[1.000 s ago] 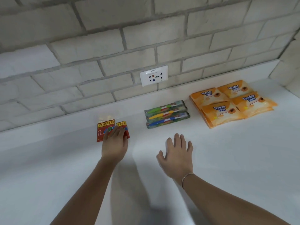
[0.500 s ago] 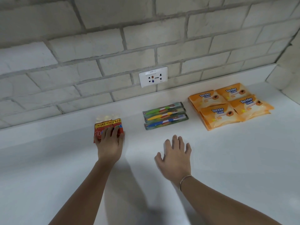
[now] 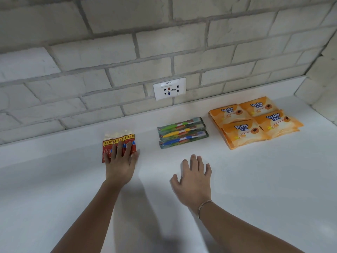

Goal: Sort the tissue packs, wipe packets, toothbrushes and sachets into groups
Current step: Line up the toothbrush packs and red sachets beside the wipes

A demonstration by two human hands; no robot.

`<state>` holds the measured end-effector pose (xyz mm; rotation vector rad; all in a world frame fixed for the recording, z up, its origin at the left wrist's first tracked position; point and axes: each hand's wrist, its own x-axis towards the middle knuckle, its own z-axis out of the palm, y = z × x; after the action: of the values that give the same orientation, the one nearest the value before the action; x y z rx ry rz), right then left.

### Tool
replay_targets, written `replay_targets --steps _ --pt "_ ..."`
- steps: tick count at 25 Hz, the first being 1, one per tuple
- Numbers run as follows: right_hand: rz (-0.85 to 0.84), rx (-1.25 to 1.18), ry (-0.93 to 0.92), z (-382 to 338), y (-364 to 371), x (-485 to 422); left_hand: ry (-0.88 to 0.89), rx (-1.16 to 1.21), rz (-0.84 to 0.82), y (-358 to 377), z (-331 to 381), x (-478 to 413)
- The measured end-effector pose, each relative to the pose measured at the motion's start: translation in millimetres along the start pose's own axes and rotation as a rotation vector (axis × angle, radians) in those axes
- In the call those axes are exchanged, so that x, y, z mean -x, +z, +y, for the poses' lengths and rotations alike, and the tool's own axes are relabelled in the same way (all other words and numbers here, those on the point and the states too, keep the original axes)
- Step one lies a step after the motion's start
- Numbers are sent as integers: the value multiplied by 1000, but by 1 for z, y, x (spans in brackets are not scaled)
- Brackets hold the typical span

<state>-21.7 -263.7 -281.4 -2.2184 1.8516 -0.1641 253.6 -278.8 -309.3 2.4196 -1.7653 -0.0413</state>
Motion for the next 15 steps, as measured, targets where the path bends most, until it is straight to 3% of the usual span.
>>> replay_targets --steps 11,13,15 --pt "-44 21 -19 -1 -4 0 -10 35 -39 -6 33 1" --pt "-14 17 -20 -1 -4 1 84 76 -4 -10 45 1" --pt "-42 28 -25 -2 -3 1 285 55 -37 -11 69 1"
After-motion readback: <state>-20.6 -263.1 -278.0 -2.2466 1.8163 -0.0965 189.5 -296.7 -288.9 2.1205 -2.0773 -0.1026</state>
